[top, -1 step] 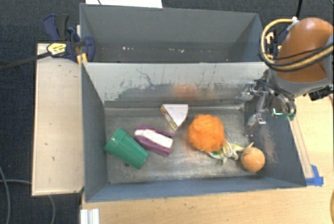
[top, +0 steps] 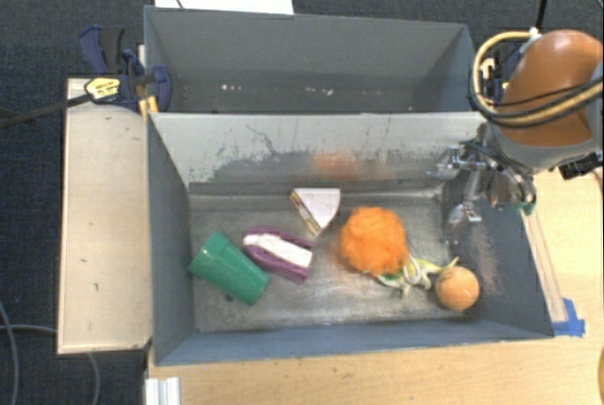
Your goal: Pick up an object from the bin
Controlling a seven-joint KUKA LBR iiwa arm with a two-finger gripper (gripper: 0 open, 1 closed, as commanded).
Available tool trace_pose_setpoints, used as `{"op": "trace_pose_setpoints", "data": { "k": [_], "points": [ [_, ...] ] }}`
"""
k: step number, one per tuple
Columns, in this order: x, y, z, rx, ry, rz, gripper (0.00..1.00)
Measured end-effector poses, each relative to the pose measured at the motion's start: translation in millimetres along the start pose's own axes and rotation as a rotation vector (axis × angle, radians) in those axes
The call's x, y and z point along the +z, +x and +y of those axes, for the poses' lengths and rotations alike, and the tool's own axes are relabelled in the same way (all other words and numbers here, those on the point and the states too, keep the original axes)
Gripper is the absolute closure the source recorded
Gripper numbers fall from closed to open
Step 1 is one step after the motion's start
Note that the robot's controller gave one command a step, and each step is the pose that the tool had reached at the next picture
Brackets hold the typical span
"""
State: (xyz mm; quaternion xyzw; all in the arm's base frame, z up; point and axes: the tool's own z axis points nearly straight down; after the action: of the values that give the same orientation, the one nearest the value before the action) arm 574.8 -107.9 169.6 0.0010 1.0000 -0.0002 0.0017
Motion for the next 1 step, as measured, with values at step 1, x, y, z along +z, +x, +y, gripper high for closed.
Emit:
{"op": "trace_pose_setpoints", "data": {
  "k": [1],
  "points": [
    [49.2,28.3,26.4,-0.047,0.001,-0.006,0.0]
  ]
}}
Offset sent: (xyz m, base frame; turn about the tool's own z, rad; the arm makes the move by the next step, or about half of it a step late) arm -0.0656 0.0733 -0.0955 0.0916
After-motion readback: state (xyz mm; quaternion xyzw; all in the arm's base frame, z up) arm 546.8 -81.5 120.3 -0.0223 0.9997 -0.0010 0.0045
